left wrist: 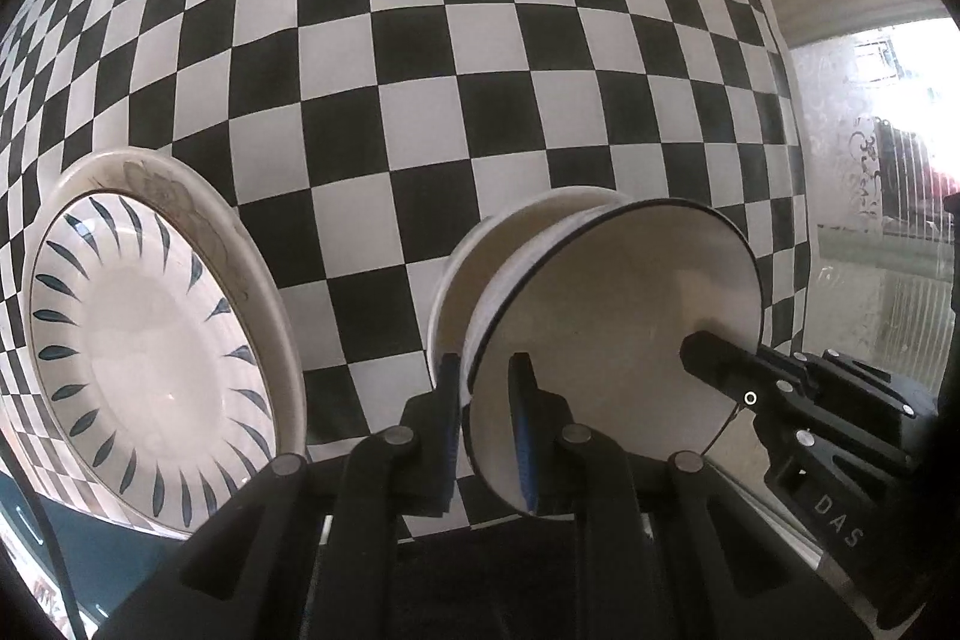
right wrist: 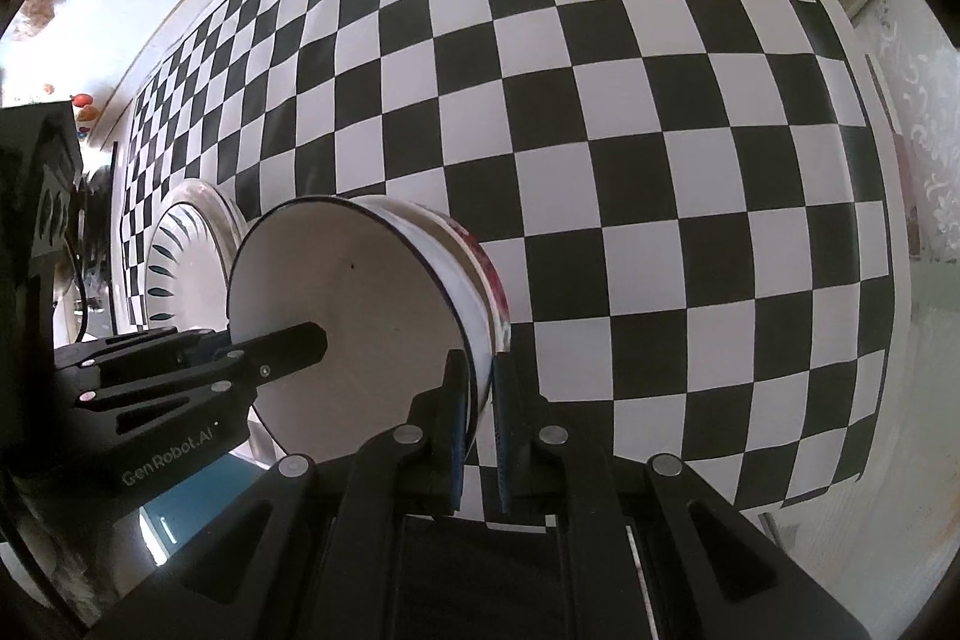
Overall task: Organize plates and bowls
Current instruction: 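Press the held bowl into the plain white bowl and grip both rims together, then lower the bowl stack onto the cloth beside the plates and open both tools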
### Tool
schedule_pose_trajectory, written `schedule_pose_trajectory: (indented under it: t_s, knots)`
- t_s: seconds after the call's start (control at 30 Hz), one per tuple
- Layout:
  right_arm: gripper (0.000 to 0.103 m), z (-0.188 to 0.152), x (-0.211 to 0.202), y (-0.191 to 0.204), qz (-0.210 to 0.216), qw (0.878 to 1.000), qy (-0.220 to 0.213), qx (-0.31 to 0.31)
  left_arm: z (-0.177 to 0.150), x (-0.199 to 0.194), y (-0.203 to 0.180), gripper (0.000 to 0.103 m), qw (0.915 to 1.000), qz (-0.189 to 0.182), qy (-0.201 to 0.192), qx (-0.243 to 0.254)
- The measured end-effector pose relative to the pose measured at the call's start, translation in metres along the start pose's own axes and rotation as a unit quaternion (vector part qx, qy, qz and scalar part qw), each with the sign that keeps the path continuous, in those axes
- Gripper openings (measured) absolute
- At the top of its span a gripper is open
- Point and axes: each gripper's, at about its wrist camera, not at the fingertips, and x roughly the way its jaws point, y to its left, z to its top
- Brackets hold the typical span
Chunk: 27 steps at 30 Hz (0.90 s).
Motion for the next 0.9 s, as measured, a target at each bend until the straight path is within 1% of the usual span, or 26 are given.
schedule_pose_trajectory:
  t_s: [0.1, 0.3, 0.47, 0.53, 0.8, 0.9]
  knots:
    - [0.009, 0.001, 0.001, -0.001, 0.002, 1.000, 0.004, 0.004, 0.001, 0.002, 0.000, 0.013, 1.0000, 0.002, 0.003, -0.001]
    - [0.009, 0.008, 0.003, -0.003, 0.006, 1.000, 0.016, 0.015, 0.006, 0.006, 0.003, 0.014, 0.9998, -0.008, 0.017, -0.010]
    - [0.009, 0.011, 0.004, -0.007, 0.019, 0.999, 0.030, 0.033, 0.011, 0.007, 0.017, 0.014, 0.9979, -0.040, 0.041, -0.032]
    - [0.009, 0.011, 0.003, -0.008, 0.022, 0.999, 0.029, 0.035, 0.012, 0.007, 0.020, 0.014, 0.9970, -0.049, 0.045, -0.039]
    - [0.009, 0.011, 0.000, -0.006, 0.022, 0.999, 0.026, 0.032, 0.010, 0.003, 0.020, 0.014, 0.9967, -0.044, 0.050, -0.046]
    - [0.009, 0.009, -0.002, 0.000, 0.008, 1.000, 0.021, 0.015, 0.010, 0.003, 0.022, 0.014, 0.9962, -0.046, 0.056, -0.050]
